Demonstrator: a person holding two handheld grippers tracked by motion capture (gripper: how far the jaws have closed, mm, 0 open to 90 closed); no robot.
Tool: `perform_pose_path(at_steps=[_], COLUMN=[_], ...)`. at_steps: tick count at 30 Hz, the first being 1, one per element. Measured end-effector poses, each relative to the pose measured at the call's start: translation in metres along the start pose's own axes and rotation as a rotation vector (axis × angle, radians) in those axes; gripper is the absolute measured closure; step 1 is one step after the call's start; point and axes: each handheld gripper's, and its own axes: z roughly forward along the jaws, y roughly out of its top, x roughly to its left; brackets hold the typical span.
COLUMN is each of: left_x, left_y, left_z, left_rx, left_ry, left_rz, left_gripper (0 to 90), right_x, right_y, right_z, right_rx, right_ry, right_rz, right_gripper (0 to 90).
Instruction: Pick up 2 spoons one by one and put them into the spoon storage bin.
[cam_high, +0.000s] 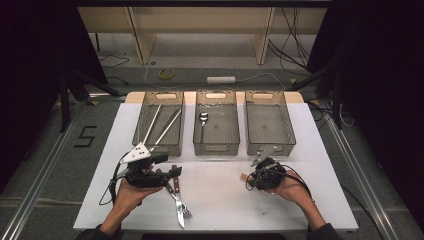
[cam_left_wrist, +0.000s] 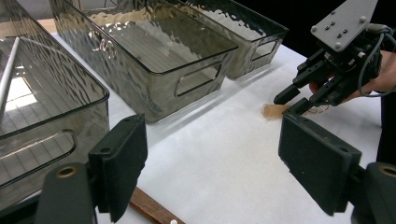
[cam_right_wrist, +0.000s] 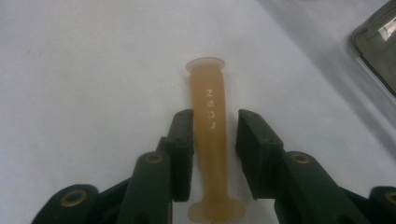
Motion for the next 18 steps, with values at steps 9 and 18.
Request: perform_pose_path(at_steps=[9,18], left_x=[0.000,0.002], left_y=[0.000,0.001], left_z=[0.001,-0.001], left_rx=[0.004,-0.029], left_ry=[0.003,-0.015], left_rz=[0.007,-0.045], left_gripper=[23.3,23.3], right_x=[0.008,0.005], right_y=[0.004,0.014], right_z=[-0.004,-0.026], right_rx=[-0.006,-0.100], right_ry=[-0.025,0.031], right_rz=[-0.054,-0.056], right_gripper=[75.9,76.2])
